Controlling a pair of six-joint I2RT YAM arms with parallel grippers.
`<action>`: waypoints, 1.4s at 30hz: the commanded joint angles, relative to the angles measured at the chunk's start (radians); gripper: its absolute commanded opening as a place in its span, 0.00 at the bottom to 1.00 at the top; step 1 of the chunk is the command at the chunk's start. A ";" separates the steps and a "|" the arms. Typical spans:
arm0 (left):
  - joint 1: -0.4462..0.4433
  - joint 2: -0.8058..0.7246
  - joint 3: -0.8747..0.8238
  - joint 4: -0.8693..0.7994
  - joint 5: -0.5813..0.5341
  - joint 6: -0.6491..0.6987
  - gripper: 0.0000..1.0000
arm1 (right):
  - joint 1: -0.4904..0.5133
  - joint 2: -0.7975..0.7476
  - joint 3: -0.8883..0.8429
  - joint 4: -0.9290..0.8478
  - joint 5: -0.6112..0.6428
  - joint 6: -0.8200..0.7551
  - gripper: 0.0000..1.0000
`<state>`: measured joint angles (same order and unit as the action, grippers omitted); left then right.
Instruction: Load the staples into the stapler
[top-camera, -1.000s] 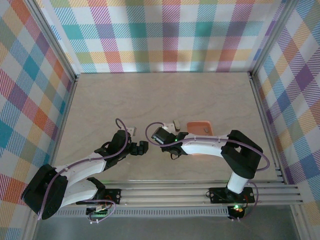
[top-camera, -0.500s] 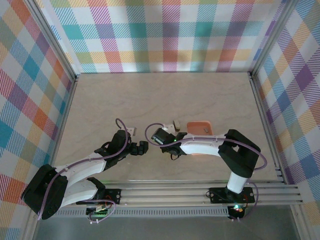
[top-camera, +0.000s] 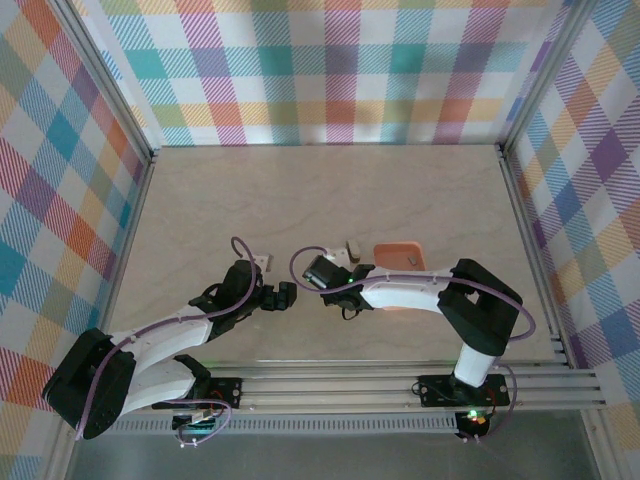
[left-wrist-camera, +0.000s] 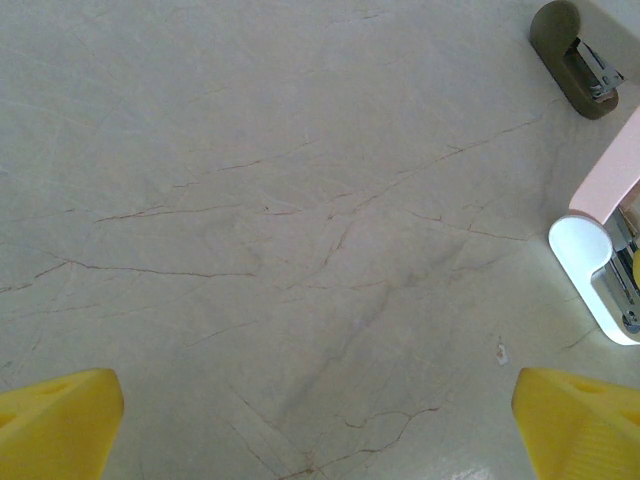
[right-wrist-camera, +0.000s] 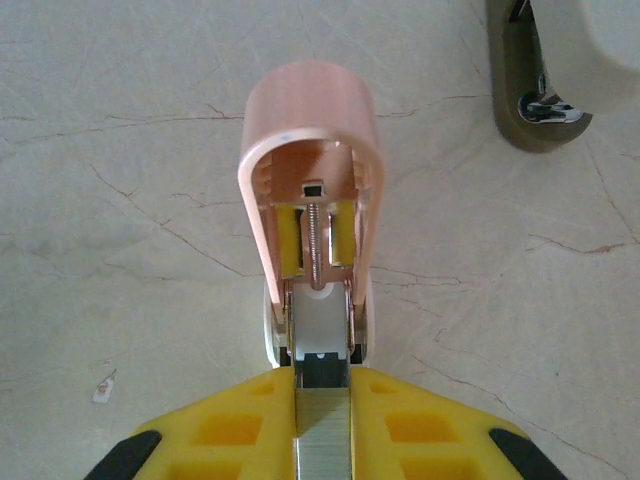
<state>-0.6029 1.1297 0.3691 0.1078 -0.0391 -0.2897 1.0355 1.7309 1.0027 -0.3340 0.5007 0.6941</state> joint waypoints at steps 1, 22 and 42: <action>-0.014 -0.019 -0.002 0.009 -0.008 0.020 1.00 | -0.003 -0.009 0.017 -0.020 -0.002 0.001 0.18; -0.014 -0.023 -0.006 0.007 -0.010 0.021 1.00 | -0.003 0.011 0.035 -0.035 -0.025 0.000 0.18; -0.014 -0.024 -0.006 0.005 -0.010 0.021 1.00 | -0.004 0.021 0.036 -0.023 -0.035 0.002 0.18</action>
<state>-0.6029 1.1225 0.3691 0.1078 -0.0391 -0.2863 1.0336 1.7386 1.0180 -0.3527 0.4774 0.6914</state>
